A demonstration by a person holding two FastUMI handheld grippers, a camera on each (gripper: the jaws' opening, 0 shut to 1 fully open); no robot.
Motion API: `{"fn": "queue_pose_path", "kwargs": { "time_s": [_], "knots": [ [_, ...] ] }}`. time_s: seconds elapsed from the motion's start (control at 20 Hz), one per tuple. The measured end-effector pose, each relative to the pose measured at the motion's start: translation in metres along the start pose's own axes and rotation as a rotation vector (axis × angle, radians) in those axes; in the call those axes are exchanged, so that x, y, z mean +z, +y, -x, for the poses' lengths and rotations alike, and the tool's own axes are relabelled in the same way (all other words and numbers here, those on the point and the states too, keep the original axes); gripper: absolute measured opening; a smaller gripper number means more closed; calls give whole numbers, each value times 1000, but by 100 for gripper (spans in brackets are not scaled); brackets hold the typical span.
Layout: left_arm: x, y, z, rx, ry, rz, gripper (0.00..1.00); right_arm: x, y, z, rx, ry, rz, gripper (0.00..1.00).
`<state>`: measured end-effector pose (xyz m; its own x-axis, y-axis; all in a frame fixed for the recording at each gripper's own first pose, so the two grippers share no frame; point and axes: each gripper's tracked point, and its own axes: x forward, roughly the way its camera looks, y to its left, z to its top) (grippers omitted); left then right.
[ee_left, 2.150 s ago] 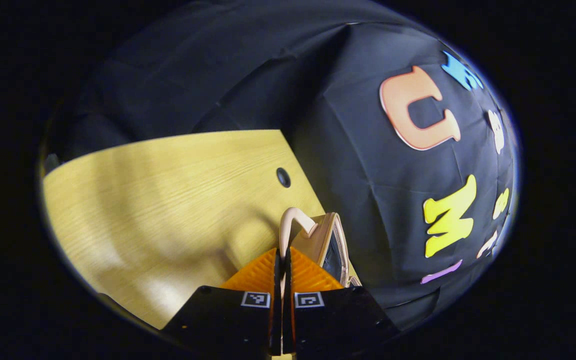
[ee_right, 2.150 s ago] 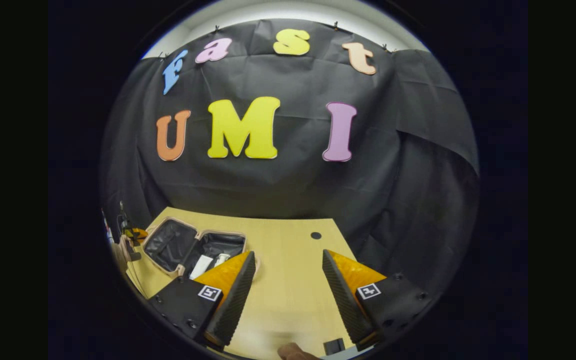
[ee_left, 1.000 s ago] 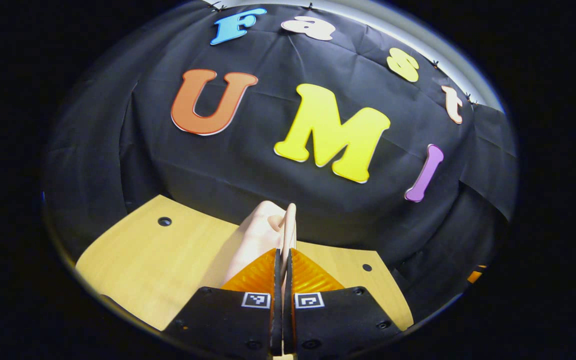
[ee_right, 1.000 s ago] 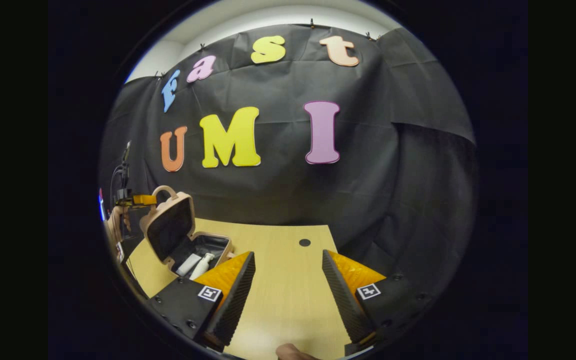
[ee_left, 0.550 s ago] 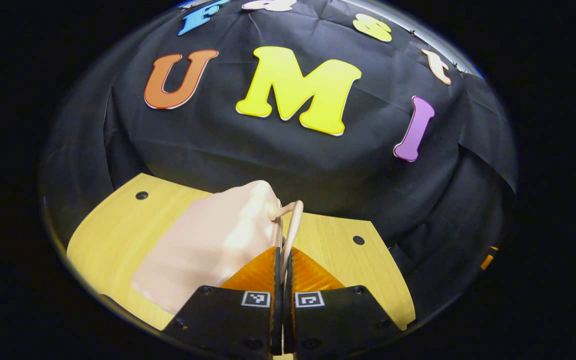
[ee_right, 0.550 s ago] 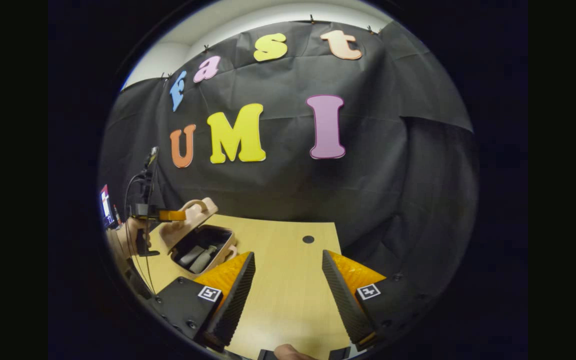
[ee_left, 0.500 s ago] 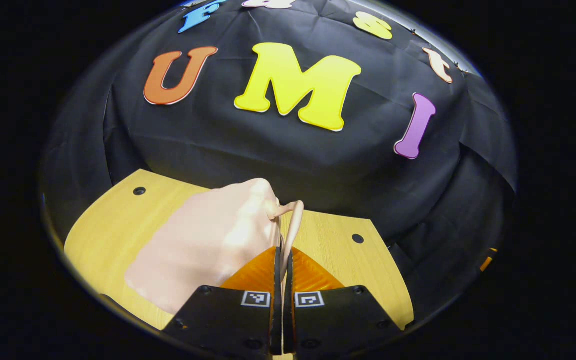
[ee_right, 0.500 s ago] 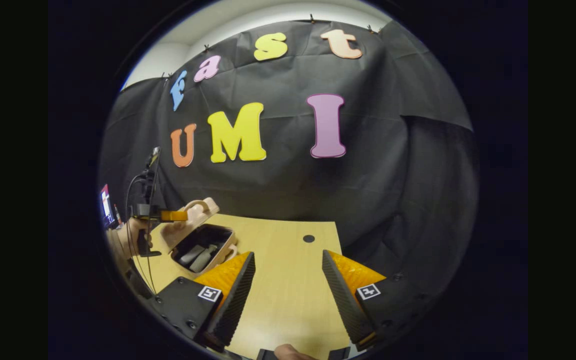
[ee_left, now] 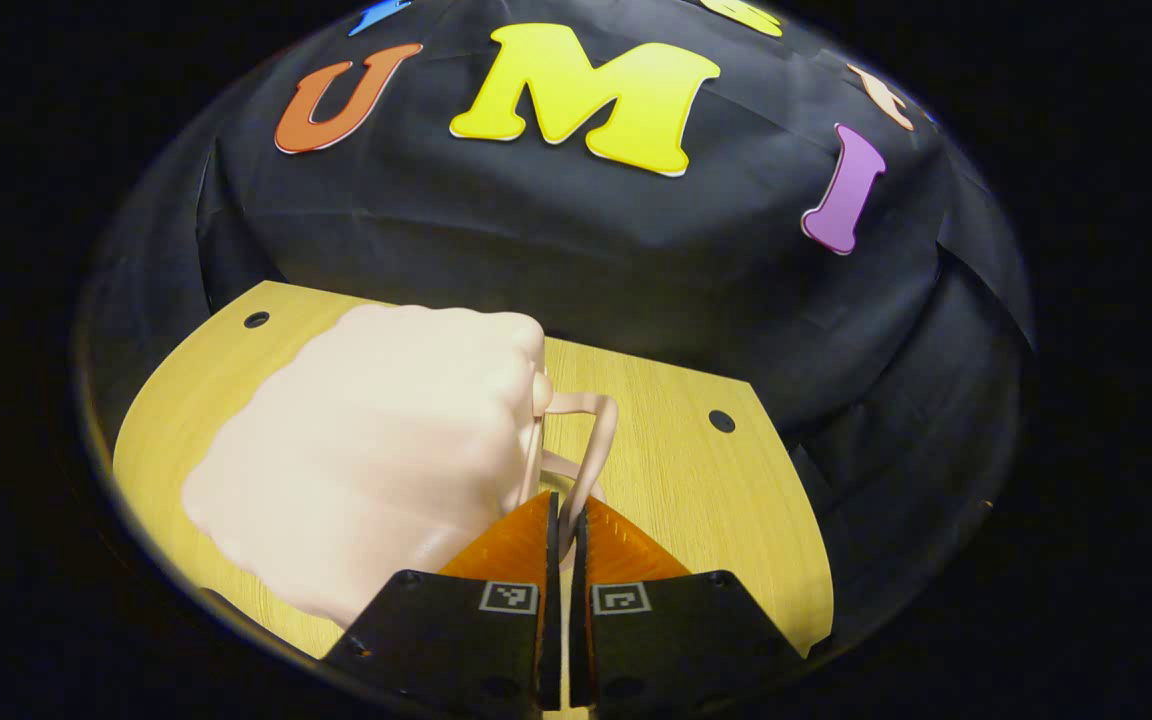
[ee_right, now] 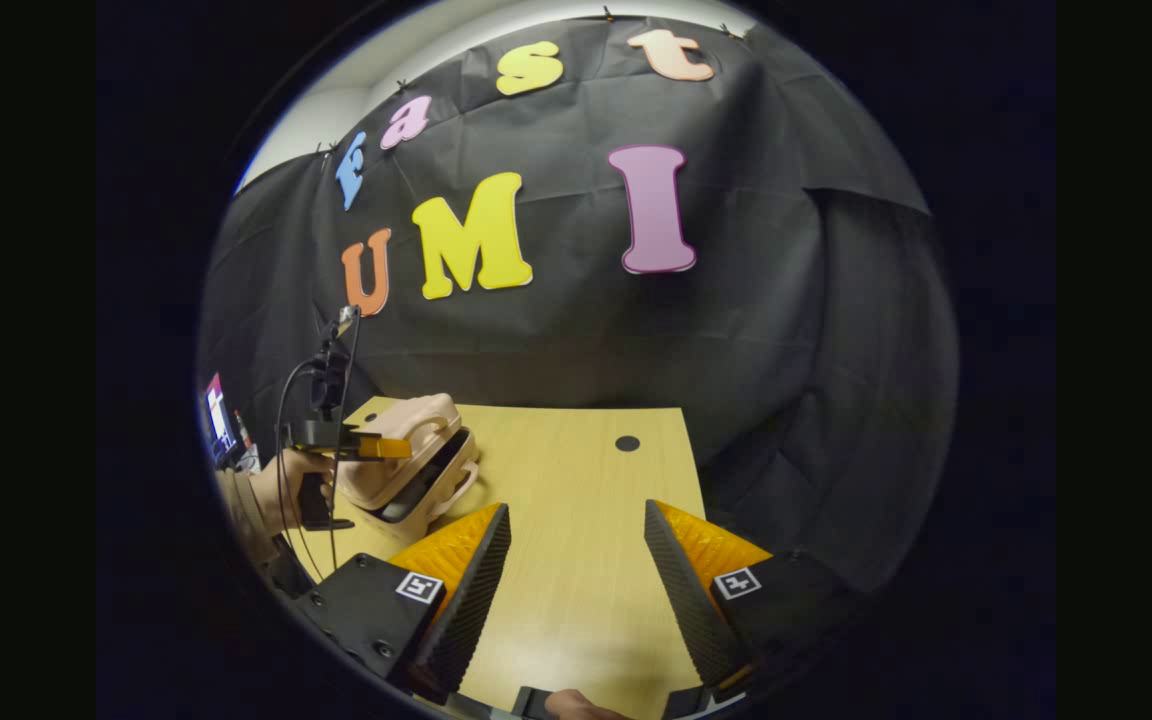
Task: First open the suitcase, pack the skin care products into it, and then close the suitcase.
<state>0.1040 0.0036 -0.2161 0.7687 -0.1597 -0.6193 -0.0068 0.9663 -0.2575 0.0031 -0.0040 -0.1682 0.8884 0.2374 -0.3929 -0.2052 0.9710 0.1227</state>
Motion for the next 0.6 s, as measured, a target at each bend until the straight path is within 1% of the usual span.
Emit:
{"fn": "queue_pose_path", "kwargs": {
  "time_s": [0.05, 0.1, 0.15, 0.2, 0.25, 0.3, 0.35, 0.4, 0.45, 0.5, 0.6],
  "knots": [
    [-4, -3, -4, -12, 14, 6, 8, -2, 2, -2, -6, 3, -5, 80],
    [-9, -4, -7, -17, 34, 18, 17, -5, 5, -2, -15, 12, -9, 80],
    [-13, -3, -8, -21, 54, 29, 21, -6, 9, -1, -23, 18, -15, 77],
    [-14, -5, -9, -26, 66, 39, 25, -5, 15, 0, -29, 15, -15, 81],
    [-15, -6, -9, -31, 74, 43, 28, -2, 20, 2, -32, 8, -14, 78],
    [-15, -7, -8, -36, 75, 43, 34, 1, 26, 4, -37, 0, -9, 81],
    [-14, -8, -7, -42, 78, 40, 35, 4, 30, 3, -48, -9, -6, 82],
    [-13, -10, -7, -48, 82, 39, 52, 7, 34, 2, -52, -14, -10, 82],
    [-12, -12, -5, -59, 90, 45, 40, 8, 41, 1, -55, -17, -19, 78],
    [-7, -16, 0, -79, 85, 51, 51, 9, 46, 0, -60, -18, -26, 82],
    [6, -22, 9, -110, 66, 52, 57, 9, 58, -3, -67, -14, -33, 82]
  ]
}}
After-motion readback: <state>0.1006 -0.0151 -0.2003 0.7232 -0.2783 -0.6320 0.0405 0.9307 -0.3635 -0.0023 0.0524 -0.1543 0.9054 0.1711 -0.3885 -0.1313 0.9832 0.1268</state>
